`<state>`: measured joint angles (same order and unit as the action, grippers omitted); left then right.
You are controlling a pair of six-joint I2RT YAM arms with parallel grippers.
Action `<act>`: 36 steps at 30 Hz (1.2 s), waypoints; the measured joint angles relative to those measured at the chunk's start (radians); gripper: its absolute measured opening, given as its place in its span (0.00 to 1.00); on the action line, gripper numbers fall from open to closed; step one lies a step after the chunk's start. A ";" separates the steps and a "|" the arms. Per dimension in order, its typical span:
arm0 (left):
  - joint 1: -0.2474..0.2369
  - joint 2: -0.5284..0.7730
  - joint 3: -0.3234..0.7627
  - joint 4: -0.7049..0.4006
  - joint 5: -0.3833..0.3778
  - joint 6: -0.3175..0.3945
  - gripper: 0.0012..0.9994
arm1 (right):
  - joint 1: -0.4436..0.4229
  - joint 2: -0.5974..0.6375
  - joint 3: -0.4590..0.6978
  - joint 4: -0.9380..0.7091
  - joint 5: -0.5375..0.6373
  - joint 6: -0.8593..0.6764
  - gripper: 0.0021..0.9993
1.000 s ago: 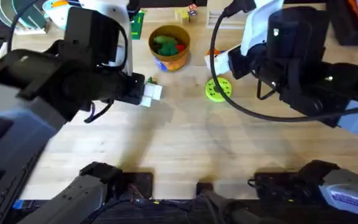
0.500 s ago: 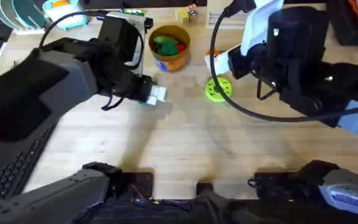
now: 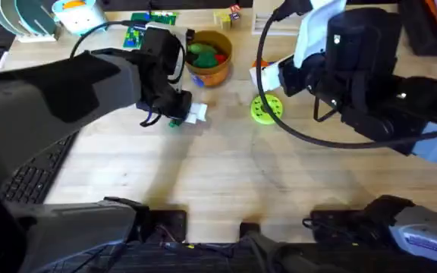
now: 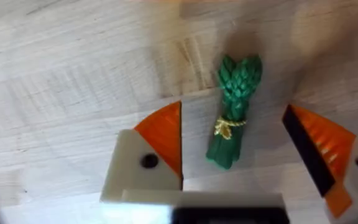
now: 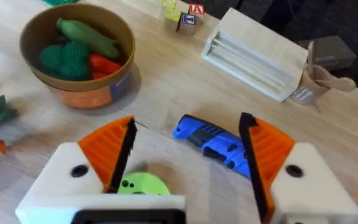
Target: Pick up the gripper from the table and insert it into the empty holder that is missing its gripper. Then pick up a screw, insert it into the mounting hole, and use the screwdriver to tighten it. Finally, clean up the table by picking up the vegetable and placing it into the bucket.
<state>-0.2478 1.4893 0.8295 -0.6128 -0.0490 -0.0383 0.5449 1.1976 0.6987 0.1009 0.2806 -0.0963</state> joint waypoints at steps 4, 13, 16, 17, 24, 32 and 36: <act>0.000 0.021 0.001 0.006 0.004 -0.002 0.99 | 0.000 0.000 0.000 0.000 0.000 0.000 0.99; 0.000 0.023 0.002 0.028 0.003 -0.004 0.93 | 0.000 0.000 0.000 0.000 0.000 0.000 0.99; 0.000 0.030 0.002 0.031 0.011 -0.008 0.76 | 0.000 0.000 0.000 0.000 0.000 0.000 0.99; 0.000 0.031 0.002 0.032 0.012 -0.008 0.70 | 0.000 0.000 0.000 0.000 0.000 0.000 0.99; 0.000 0.031 0.006 0.034 0.011 -0.013 0.02 | 0.000 0.000 0.000 0.000 0.000 0.000 0.99; 0.000 0.018 0.065 -0.090 0.008 -0.014 0.02 | 0.000 0.000 0.000 0.000 0.000 0.000 0.99; 0.000 -0.052 0.163 -0.204 0.007 -0.014 0.02 | 0.000 0.000 0.000 0.000 0.000 0.000 0.99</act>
<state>-0.2478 1.4370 0.9926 -0.8170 -0.0418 -0.0525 0.5449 1.1976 0.6987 0.1005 0.2804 -0.0959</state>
